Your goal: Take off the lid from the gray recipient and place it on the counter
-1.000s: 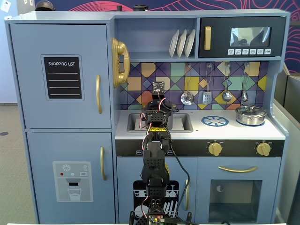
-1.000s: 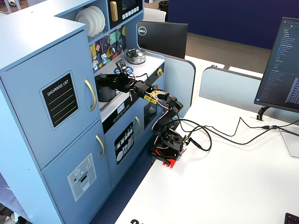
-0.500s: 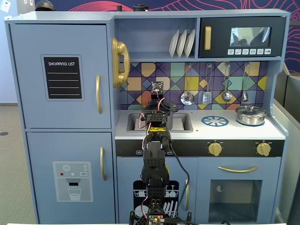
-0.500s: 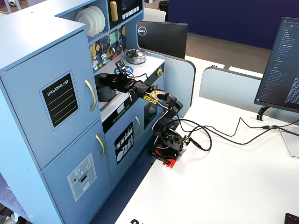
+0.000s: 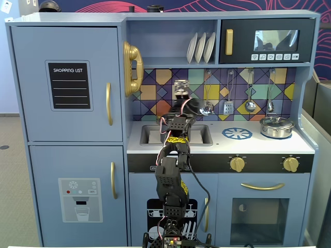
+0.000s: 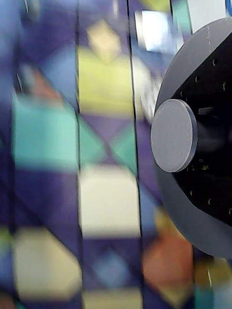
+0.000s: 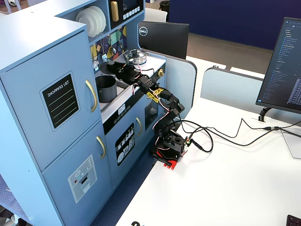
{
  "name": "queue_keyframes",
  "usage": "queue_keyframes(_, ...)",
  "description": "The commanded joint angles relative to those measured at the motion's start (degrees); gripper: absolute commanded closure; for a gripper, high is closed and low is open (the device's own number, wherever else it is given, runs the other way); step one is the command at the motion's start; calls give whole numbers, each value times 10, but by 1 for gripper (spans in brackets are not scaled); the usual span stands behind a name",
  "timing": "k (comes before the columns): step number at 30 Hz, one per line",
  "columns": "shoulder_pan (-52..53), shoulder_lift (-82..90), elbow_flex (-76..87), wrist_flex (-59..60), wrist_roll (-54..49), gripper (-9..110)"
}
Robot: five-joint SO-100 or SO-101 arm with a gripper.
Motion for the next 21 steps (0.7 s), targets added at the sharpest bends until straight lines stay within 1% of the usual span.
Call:
queue_keyframes(1, 71, 47, -38, 0, -4, 102)
queue_keyframes(4, 122, 47, -18, -2, 5, 102)
queue_keyframes(7, 158, 37, 13, -31, 18, 102)
queue_keyframes(13, 167, 22, 98, -100, -1, 102)
queue_keyframes(21, 190, -26, 152, -170, -3, 102)
